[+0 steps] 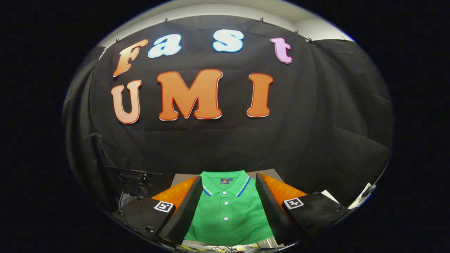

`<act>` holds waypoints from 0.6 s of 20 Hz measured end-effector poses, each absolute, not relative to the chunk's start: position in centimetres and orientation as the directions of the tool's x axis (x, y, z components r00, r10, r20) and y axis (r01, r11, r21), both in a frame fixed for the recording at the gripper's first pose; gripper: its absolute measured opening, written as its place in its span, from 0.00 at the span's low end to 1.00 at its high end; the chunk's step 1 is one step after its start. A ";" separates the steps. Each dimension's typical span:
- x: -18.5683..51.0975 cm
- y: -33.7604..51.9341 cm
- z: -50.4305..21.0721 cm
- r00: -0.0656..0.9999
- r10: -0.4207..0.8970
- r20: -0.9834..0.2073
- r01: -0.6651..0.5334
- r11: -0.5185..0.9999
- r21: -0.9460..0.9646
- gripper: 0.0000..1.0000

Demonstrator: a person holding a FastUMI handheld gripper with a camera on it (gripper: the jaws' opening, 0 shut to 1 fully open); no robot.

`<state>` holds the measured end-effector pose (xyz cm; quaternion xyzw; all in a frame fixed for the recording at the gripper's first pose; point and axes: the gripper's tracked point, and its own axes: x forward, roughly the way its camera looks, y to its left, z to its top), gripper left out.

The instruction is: Put the clothes into the washing machine and then close the washing machine lid.

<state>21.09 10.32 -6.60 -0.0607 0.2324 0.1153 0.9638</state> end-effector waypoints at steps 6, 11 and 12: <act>23.1 11.9 -11.6 0.733 0.167 -0.659 -0.267 0.962 -0.053 0.99; 22.5 11.9 -16.3 0.550 0.138 -0.824 -0.252 0.968 -0.006 0.99; 22.4 12.1 -16.9 0.520 0.146 -0.842 -0.253 0.967 0.012 0.99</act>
